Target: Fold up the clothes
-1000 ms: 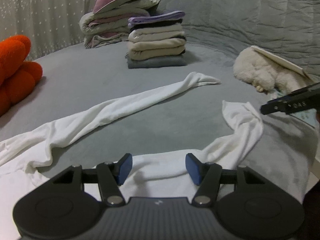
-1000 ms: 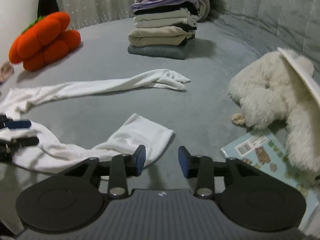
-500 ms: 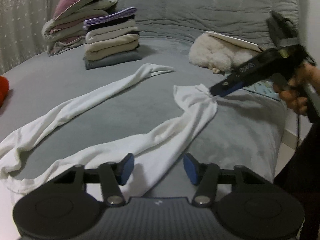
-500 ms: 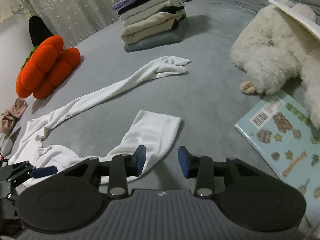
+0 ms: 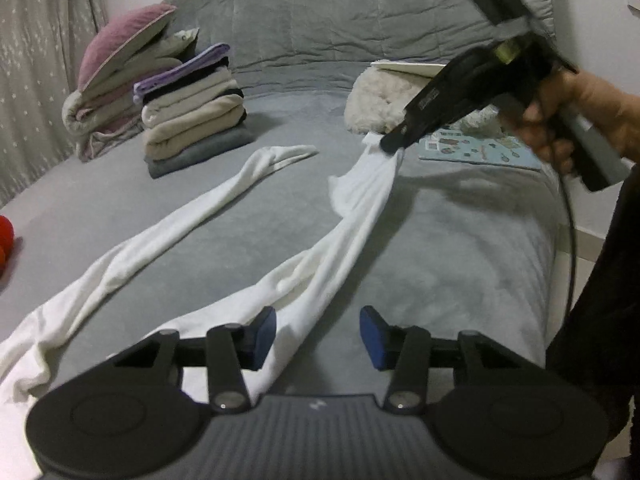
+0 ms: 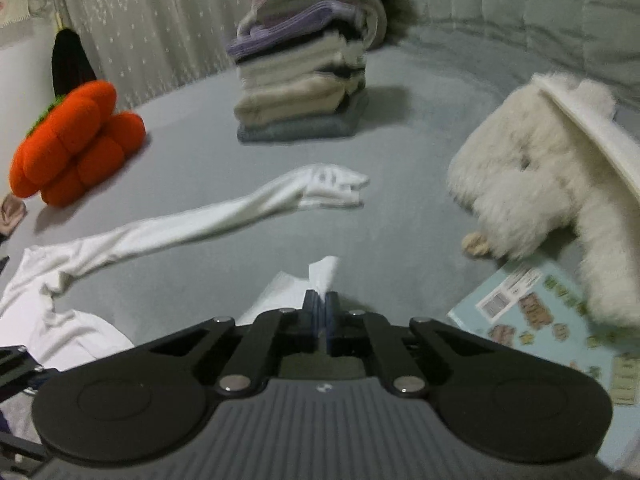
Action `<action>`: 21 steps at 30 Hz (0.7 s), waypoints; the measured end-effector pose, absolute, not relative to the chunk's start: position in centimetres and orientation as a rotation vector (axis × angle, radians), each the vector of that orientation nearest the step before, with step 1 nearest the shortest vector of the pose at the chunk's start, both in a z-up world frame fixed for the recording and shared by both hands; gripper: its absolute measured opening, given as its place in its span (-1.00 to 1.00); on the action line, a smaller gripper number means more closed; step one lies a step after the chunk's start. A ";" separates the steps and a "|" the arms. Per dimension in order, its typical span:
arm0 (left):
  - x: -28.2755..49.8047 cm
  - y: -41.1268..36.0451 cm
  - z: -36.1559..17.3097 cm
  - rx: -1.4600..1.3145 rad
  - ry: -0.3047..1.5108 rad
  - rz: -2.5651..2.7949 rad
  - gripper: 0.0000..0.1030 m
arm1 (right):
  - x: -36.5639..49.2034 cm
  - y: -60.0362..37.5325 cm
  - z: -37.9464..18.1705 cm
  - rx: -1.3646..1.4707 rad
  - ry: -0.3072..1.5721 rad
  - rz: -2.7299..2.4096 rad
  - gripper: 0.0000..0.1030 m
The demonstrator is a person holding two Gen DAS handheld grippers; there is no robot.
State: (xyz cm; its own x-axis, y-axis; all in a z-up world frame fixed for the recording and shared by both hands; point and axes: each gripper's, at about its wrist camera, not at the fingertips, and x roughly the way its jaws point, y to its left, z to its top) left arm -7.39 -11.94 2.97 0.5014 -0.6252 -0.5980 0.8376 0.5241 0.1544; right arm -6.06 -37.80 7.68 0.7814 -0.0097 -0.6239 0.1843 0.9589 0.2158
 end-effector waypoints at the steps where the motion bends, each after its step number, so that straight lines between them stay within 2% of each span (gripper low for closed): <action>1: -7.5 -11.8 3.1 0.463 0.507 -0.919 -0.08 | -6.5 -37.7 8.2 0.271 0.655 -0.105 -0.94; 12: -8.5 -11.6 2.4 0.579 0.438 -0.769 -0.10 | -8.3 -37.2 12.4 0.282 0.538 -0.091 -0.94; 14: -8.7 -11.5 2.4 0.607 0.414 -0.733 -0.23 | -8.4 -37.2 12.8 0.286 0.527 -0.090 -0.94; 17: -8.9 -11.3 2.6 0.637 0.379 -0.688 -0.56 | -8.5 -37.2 13.1 0.286 0.519 -0.100 -0.94; 19: -8.8 -11.0 2.9 0.638 0.377 -0.684 -0.86 | -8.5 -37.3 12.9 0.283 0.530 -0.117 -0.94; 21: -8.6 -10.7 3.2 0.635 0.394 -0.702 -0.92 | -8.7 -37.4 12.6 0.284 0.552 -0.128 -0.94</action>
